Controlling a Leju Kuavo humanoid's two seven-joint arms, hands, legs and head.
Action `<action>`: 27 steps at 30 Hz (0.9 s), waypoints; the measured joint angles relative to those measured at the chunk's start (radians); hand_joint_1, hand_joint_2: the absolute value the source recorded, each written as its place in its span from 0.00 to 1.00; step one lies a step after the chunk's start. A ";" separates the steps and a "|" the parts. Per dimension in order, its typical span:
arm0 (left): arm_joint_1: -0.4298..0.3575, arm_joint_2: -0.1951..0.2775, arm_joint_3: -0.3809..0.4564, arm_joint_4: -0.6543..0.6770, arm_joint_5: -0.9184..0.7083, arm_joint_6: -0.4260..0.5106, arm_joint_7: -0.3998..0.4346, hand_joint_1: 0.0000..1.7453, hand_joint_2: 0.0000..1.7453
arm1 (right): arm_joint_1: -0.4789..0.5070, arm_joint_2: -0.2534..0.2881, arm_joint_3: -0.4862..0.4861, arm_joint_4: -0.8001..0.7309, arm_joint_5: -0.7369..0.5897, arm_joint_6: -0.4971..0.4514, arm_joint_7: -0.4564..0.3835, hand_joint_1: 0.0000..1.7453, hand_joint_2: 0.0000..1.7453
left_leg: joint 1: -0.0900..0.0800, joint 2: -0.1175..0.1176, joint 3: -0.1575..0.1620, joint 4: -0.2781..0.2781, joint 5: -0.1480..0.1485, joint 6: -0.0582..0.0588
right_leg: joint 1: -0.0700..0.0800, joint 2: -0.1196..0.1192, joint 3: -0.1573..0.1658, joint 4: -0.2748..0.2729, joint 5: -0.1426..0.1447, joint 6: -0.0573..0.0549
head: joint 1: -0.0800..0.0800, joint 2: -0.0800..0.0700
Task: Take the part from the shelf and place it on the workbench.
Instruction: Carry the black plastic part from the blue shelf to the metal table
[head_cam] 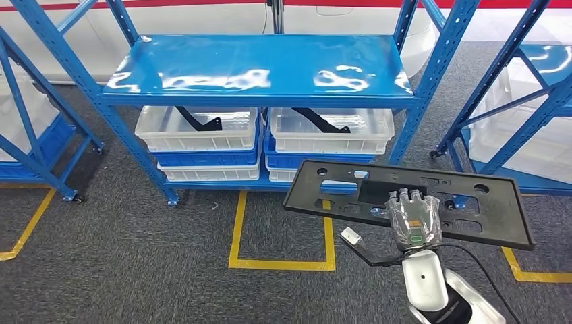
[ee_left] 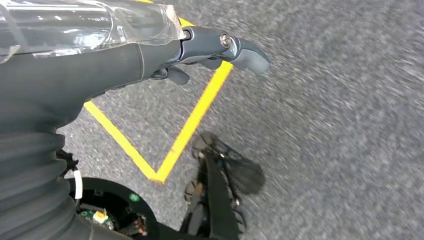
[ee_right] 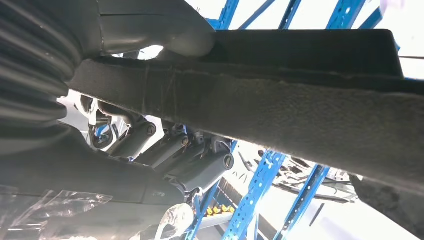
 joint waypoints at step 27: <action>-0.001 0.000 0.005 0.000 0.004 0.012 -0.006 0.00 1.00 | -0.060 -0.095 0.065 -0.063 0.000 -0.089 0.032 1.00 1.00 | -0.014 0.000 -0.009 -0.148 0.025 0.004 | 0.004 -0.002 0.061 -0.011 -0.042 -0.008 | 0.000 0.000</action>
